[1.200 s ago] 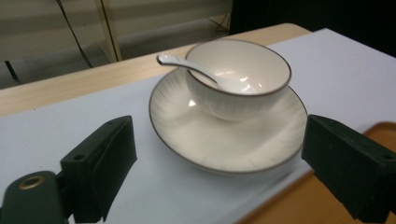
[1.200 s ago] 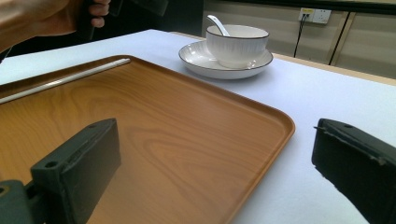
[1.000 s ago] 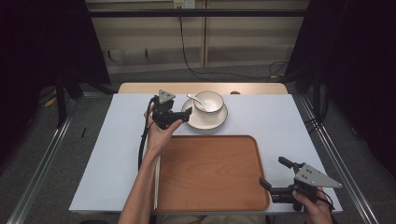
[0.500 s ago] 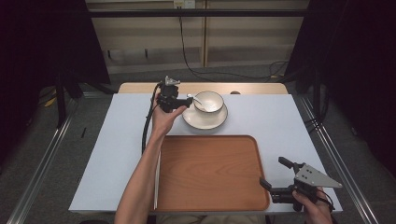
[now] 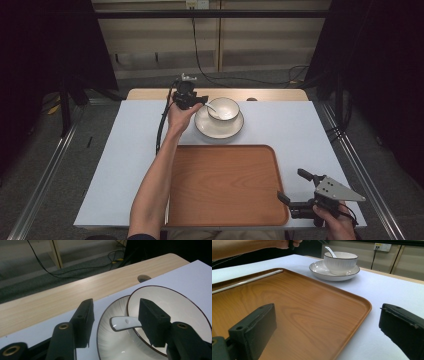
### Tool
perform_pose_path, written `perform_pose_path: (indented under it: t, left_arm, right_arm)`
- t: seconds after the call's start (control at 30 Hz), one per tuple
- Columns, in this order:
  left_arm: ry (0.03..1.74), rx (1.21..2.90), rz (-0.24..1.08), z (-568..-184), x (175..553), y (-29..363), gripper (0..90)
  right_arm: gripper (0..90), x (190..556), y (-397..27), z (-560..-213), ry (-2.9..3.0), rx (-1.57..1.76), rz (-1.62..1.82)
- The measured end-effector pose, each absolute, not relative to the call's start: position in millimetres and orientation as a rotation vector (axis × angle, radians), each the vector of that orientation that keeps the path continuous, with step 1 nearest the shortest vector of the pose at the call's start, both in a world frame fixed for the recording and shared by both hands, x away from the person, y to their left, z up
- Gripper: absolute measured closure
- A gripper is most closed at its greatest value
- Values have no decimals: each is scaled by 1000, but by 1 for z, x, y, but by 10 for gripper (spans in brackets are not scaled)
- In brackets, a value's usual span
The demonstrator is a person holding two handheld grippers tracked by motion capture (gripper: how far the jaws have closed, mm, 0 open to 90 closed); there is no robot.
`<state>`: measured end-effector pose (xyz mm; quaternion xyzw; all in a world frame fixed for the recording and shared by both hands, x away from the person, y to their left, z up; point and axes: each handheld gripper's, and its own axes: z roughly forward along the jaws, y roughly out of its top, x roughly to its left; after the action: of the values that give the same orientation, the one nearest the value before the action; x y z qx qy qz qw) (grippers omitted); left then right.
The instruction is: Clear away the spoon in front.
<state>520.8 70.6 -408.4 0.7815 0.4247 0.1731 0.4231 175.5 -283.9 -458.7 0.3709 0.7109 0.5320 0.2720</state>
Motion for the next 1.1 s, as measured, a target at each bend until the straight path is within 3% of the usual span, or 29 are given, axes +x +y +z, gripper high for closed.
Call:
perform_pose_path:
  t: [0.43, 0.73, 0.8, 0.97, 1.1]
  left_arm:
    - [1086, 2024, 456, -413, 526, 62, 508]
    - [1065, 2062, 397, -413, 517, 66, 521]
    - [1088, 2009, 369, -413, 514, 66, 477]
    - [1059, 2021, 345, -408, 511, 66, 464]
    - [1077, 2040, 330, -410, 514, 62, 358]
  right_arm:
    - [8, 176, -284, -459, 1913, 1009, 1431]
    - [8, 175, -283, -459, 1914, 1005, 1435]
    - [8, 176, -284, -459, 1916, 1002, 1429]
    - [8, 176, -283, -458, 1915, 998, 1438]
    - [8, 175, -283, -458, 1915, 1001, 1432]
